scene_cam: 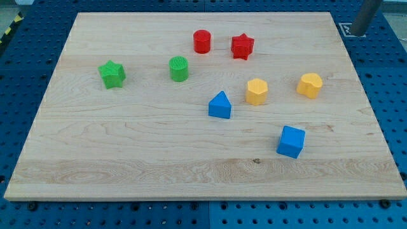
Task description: Push the red star into the red circle a bit
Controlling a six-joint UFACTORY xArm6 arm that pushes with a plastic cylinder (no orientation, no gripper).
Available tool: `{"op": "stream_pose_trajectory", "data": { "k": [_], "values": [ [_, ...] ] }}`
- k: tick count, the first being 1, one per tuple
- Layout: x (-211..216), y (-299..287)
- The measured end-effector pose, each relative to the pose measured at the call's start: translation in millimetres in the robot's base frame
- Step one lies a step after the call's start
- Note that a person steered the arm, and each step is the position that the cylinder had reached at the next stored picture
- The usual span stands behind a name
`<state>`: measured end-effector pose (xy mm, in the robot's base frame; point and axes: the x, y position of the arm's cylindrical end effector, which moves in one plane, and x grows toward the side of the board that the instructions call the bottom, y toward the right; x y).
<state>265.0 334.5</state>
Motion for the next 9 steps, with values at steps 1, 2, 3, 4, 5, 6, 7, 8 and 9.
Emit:
{"op": "stream_pose_trajectory", "data": {
  "k": [1, 2, 3, 4, 5, 6, 7, 8, 9],
  "values": [
    [0.6, -6.6],
    [11.2, -40.7],
    [19.1, -77.8],
    [30.1, -110.1],
    [44.6, -147.8],
    [45.6, -151.9],
    [46.7, -157.1],
    [48.3, -170.2],
    [48.3, -171.0]
  ]
}}
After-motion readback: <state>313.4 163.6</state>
